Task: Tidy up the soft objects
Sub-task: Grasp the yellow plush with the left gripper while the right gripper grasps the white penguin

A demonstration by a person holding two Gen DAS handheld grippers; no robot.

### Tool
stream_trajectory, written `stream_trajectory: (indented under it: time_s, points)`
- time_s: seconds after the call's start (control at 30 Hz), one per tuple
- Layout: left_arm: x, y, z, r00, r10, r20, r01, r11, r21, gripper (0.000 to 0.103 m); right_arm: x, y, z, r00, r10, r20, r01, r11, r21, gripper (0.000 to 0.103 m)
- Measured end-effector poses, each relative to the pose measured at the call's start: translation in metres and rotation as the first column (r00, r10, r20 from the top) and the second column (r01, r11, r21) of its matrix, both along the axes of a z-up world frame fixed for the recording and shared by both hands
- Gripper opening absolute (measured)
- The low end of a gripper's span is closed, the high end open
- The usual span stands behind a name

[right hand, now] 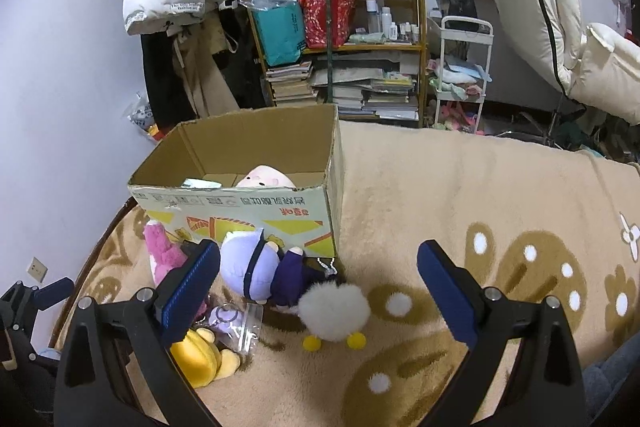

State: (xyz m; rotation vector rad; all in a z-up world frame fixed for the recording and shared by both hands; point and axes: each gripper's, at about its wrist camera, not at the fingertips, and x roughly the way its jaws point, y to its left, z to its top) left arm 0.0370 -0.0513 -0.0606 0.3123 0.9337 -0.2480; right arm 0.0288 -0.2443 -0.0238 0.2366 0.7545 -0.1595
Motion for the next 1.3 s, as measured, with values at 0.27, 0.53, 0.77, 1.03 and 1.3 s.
stream_trajectory:
  time_s: [0.27, 0.53, 0.77, 1.03, 1.3]
  points:
    - [0.004, -0.006, -0.015, 0.999, -0.009, -0.045, 0.010, 1.000, 0.024, 0.099, 0.013, -0.006, -0.013, 0.999, -0.012, -0.044, 0.013, 1.000, 0.014, 0.103]
    - [0.003, -0.020, -0.027, 0.998, -0.033, -0.053, 0.037, 0.997, 0.065, 0.099, 0.026, -0.010, -0.032, 0.995, -0.031, -0.094, 0.030, 0.999, -0.012, 0.103]
    - [0.006, -0.030, -0.040, 0.996, -0.047, -0.080, 0.054, 0.996, 0.075, 0.099, 0.032, -0.017, -0.047, 0.989, -0.041, -0.142, 0.042, 0.999, 0.008, 0.103]
    - [0.009, -0.039, -0.059, 0.988, -0.066, -0.139, 0.080, 0.992, 0.095, 0.099, 0.043, -0.019, -0.067, 0.975, -0.026, -0.221, 0.031, 0.999, 0.020, 0.103]
    - [0.011, -0.045, -0.077, 0.979, -0.073, -0.192, 0.099, 0.986, 0.130, 0.099, 0.052, -0.018, -0.089, 0.951, -0.009, -0.309, 0.014, 1.000, 0.017, 0.102]
